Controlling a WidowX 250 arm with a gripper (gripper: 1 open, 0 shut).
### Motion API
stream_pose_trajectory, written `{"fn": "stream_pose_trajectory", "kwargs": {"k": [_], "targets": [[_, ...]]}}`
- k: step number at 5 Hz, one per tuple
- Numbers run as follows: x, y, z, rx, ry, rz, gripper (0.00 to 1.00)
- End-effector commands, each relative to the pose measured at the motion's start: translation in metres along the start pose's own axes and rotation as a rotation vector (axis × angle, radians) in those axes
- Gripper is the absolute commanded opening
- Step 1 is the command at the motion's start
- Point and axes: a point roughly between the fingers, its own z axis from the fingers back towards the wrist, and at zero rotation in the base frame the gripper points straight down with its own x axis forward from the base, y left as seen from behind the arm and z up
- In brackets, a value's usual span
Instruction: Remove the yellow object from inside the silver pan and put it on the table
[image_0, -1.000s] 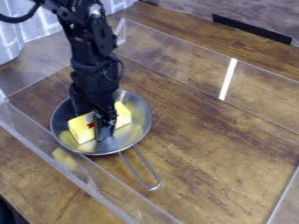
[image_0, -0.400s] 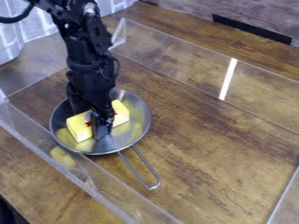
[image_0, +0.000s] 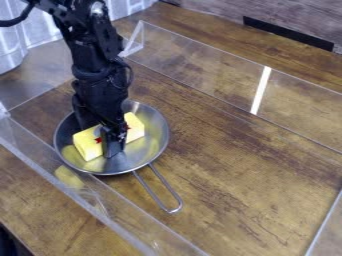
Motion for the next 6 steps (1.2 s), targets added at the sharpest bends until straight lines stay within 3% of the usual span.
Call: {"fn": "stream_pose_trajectory", "kwargs": {"k": [1, 2, 6], "targets": [[-0.0034, 0.0126, 0.0006, 0.013, -0.024, 0.023, 1.0], [-0.0019, 0.012, 0.001, 0.015, -0.021, 0.021, 0.0], [0.0027, 0.0081, -0.0008, 0.024, -0.005, 0.011, 0.0]]}}
